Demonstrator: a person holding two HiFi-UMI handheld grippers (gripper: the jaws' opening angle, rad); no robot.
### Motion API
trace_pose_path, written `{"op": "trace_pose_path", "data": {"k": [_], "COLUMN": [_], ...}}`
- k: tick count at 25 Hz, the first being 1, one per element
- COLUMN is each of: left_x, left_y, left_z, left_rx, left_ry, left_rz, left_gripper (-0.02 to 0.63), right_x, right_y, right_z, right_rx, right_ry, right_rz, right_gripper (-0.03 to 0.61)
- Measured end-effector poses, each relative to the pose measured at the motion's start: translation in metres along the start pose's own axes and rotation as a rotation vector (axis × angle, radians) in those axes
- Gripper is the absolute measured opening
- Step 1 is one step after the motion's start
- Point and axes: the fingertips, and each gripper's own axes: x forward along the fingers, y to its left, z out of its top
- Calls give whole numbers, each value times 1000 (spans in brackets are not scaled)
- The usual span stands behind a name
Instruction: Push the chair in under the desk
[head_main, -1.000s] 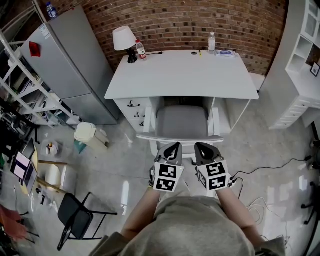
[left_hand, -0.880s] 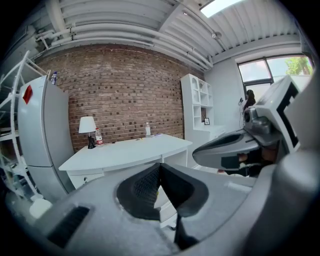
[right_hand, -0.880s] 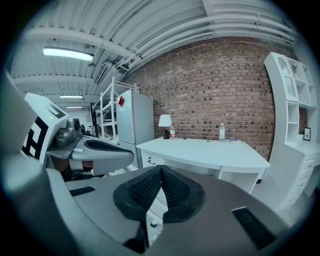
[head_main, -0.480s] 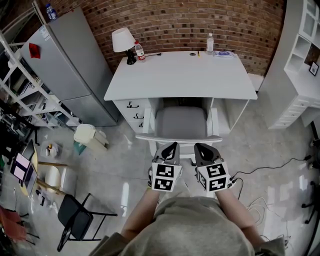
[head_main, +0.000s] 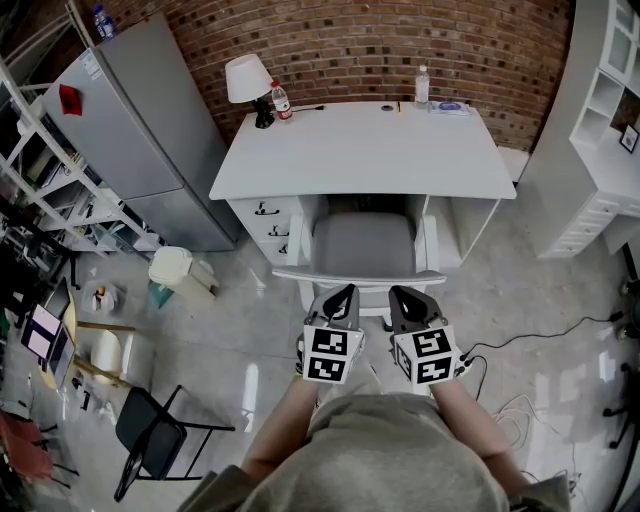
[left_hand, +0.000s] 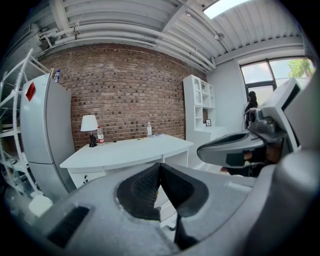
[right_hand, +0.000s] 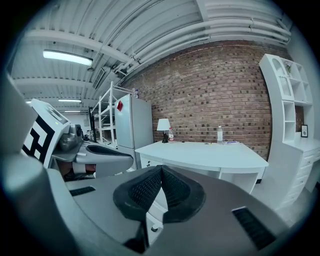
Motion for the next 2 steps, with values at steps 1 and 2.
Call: {"op": "trace_pose_path", "data": {"k": [1,2], "left_x": [0,0], "left_y": [1,1], "left_z": [0,1], "left_rx": [2,4], "left_ry": [-1,-1], "left_rz": [1,2], "left_gripper": [9,9], "right_x": [0,0], "right_y": [0,1], "right_z": [0,0], "right_rx": [1,2], "right_ry": [1,2], "right_rz": [0,0], "right_gripper": [6,6]}}
